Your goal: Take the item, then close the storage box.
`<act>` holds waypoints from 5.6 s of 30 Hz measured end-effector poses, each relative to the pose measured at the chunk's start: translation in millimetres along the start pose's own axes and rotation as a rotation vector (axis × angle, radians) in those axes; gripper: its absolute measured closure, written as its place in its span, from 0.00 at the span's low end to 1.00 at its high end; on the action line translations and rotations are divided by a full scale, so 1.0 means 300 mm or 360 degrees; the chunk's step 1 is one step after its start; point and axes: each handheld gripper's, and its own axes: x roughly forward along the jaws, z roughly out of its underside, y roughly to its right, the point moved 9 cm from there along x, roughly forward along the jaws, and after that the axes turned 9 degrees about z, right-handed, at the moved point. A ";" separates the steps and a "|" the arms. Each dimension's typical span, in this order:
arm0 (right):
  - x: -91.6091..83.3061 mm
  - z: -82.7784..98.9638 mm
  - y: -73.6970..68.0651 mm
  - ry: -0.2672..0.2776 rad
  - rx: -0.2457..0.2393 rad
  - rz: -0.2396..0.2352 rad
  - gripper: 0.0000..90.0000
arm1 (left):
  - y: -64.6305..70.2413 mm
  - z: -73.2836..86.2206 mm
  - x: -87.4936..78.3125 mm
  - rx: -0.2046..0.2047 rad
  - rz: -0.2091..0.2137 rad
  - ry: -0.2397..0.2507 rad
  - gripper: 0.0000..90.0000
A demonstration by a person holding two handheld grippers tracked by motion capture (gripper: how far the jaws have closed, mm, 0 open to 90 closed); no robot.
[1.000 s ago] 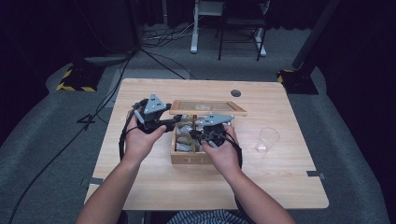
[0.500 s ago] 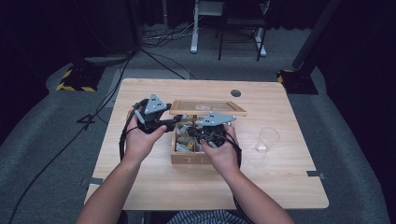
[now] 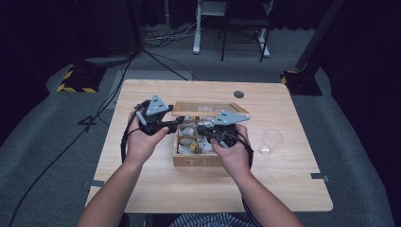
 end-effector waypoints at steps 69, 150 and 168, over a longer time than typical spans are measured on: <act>-0.414 0.268 0.557 -0.0123 0.0277 0.0654 1.00 | -0.003 0.002 0.010 0.0015 -0.0043 -0.0022 0.48; -0.517 0.697 0.853 -0.0501 0.0645 0.0919 0.42 | 0.005 0.011 0.010 0.0022 -0.0050 -0.0041 0.48; -0.446 0.791 0.828 -0.0532 0.0562 0.0843 0.33 | 0.026 0.037 0.006 0.0037 -0.0070 -0.0080 0.48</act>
